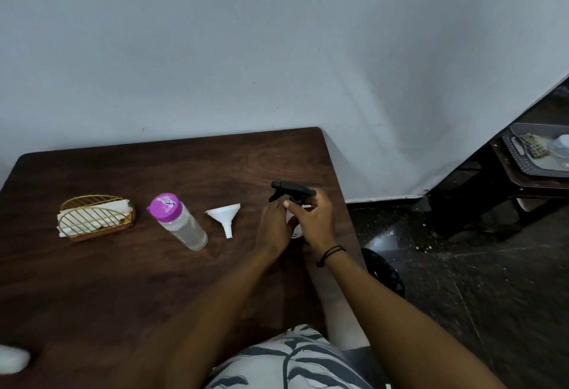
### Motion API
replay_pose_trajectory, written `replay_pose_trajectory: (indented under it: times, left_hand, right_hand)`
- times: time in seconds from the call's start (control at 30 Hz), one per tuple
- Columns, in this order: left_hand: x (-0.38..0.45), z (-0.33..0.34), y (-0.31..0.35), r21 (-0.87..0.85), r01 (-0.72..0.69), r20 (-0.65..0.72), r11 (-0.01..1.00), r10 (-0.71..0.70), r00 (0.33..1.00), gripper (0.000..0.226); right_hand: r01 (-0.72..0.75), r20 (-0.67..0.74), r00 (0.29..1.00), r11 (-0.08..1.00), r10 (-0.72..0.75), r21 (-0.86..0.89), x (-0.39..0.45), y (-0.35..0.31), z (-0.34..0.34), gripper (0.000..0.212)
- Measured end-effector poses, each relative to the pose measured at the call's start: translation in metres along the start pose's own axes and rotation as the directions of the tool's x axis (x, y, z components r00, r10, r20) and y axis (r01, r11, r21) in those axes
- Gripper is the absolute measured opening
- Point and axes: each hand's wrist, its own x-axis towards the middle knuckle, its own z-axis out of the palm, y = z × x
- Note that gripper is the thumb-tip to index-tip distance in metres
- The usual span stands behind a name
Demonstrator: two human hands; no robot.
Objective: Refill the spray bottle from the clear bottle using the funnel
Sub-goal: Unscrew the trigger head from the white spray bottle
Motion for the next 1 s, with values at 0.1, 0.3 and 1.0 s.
replay_pose_trajectory:
  times: [0.1, 0.3, 1.0]
  left_hand:
    - [-0.002, -0.001, 0.005, -0.024, 0.003, -0.024, 1.000, -0.004, 1.000, 0.031]
    - [0.001, 0.004, 0.000, 0.008, 0.078, 0.004, 0.997, -0.078, 0.997, 0.029]
    - [-0.003, 0.005, -0.004, 0.119, 0.188, 0.042, 0.975, -0.194, 0.980, 0.033]
  right_hand:
    - [0.017, 0.023, 1.000, 1.000, -0.017, -0.003, 0.002, 0.001, -0.002, 0.033]
    - [0.048, 0.052, 0.998, 0.999, -0.047, -0.025, 0.005, -0.003, -0.010, 0.031]
    - [0.083, 0.130, 0.989, 0.995, -0.076, -0.050, 0.010, 0.000, -0.005, 0.026]
